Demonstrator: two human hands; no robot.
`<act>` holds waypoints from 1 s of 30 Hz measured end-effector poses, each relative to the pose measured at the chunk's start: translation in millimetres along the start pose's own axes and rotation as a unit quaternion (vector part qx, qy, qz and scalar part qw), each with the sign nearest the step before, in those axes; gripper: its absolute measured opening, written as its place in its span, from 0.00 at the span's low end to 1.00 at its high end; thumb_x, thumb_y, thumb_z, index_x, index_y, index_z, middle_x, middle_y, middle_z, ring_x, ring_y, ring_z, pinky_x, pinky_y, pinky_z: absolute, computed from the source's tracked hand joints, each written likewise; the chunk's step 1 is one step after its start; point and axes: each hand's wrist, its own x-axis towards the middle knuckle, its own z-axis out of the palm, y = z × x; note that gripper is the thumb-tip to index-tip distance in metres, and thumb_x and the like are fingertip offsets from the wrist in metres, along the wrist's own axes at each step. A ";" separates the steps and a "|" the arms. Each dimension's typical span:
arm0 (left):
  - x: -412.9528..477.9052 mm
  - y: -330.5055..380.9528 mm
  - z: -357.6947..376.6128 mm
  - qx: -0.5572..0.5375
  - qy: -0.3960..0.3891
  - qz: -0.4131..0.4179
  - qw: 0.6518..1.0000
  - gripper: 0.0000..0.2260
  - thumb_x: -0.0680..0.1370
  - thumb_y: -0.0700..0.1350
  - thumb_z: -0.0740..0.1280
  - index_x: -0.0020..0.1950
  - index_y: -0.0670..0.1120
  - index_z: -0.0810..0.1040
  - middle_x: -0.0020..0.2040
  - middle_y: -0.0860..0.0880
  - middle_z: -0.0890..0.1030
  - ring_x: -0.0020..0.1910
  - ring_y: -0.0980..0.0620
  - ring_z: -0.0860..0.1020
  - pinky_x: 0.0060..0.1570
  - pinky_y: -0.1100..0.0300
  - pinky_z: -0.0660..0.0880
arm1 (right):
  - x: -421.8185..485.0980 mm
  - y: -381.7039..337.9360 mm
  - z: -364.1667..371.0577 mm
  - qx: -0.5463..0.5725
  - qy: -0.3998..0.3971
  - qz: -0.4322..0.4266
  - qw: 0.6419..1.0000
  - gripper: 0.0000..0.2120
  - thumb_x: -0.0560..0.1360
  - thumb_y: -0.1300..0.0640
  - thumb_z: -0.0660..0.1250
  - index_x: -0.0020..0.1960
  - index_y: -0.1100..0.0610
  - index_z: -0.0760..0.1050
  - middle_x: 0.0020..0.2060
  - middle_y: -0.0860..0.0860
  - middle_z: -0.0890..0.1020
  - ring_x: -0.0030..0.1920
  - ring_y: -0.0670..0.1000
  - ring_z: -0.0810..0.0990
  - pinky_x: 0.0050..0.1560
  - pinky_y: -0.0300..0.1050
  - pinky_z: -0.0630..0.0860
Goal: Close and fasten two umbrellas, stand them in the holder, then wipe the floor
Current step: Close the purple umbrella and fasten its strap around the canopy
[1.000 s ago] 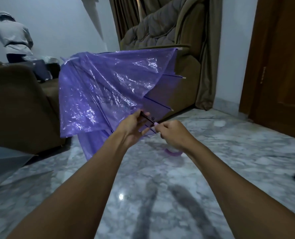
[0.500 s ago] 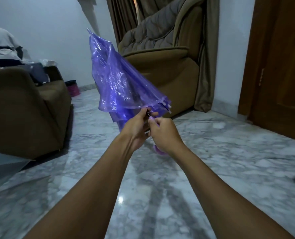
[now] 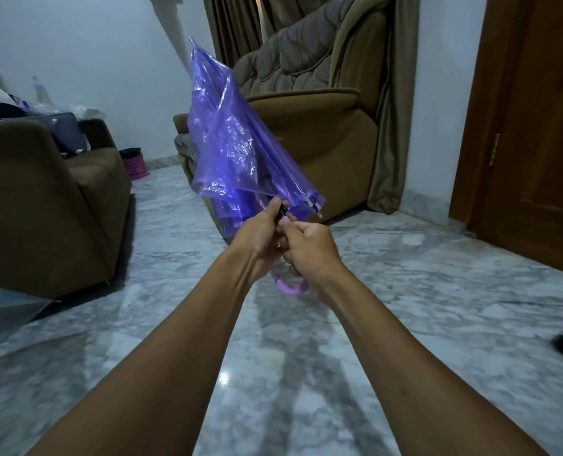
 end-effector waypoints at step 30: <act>-11.9 72.0 -27.4 0.346 0.442 0.344 0.753 0.20 0.74 0.61 0.64 0.59 0.50 0.76 0.62 0.46 0.71 0.63 0.46 0.68 0.61 0.50 0.67 | -12.9 1.0 0.2 -0.136 0.070 -0.020 0.988 0.24 0.78 0.49 0.62 0.26 0.53 0.61 0.19 0.45 0.62 0.23 0.48 0.61 0.30 0.43 0.64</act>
